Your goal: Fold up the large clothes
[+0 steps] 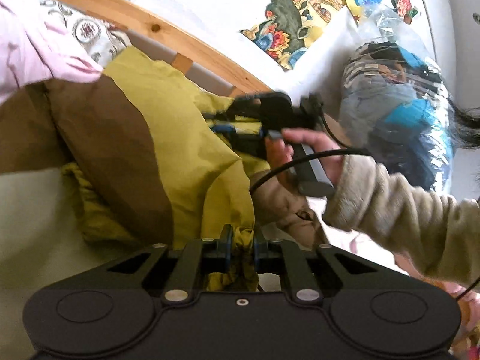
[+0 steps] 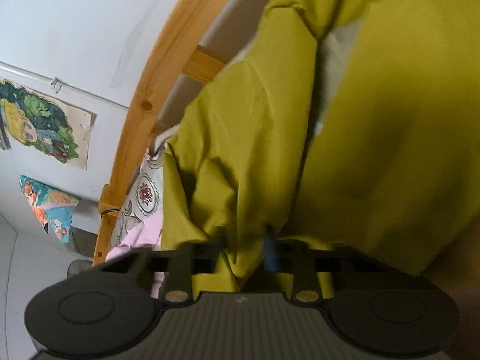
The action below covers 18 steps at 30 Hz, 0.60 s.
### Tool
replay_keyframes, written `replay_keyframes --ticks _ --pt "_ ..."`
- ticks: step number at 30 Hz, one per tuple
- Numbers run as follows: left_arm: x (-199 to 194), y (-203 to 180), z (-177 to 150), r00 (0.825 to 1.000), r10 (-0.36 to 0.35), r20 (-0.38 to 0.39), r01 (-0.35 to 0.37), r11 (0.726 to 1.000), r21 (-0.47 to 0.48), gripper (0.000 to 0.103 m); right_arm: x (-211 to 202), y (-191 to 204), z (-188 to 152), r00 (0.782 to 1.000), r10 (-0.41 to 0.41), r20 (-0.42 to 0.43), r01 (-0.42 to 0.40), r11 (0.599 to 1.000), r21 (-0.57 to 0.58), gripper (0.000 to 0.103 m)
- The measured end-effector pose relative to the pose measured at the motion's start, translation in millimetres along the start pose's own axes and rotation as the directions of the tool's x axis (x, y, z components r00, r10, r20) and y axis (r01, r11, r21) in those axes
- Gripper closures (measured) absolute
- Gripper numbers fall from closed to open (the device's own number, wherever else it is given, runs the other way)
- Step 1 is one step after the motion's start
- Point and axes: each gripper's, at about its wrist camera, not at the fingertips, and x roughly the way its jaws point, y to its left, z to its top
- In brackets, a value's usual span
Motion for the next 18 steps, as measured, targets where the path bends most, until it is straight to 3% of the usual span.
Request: replay_keyframes --ticks 6,12,16,18 --pt "15 -4 -7 0.999 -0.053 -0.001 0.053 0.998 -0.033 0.091 -29 52 37 0.991 0.044 0.127 -0.027 0.991 -0.133 0.094" --pt "82 -27 -12 0.986 -0.163 -0.016 0.162 0.985 -0.063 0.091 -48 100 100 0.965 0.076 0.252 -0.046 0.991 -0.123 0.095" --pt "135 -46 -11 0.988 -0.152 0.007 0.152 0.987 -0.050 0.091 -53 119 119 0.956 0.070 0.283 -0.036 0.992 -0.121 0.095" --pt "166 -53 -11 0.994 -0.112 -0.004 0.112 0.994 -0.019 0.091 -57 125 121 0.951 0.082 0.297 -0.049 0.992 -0.118 0.095"
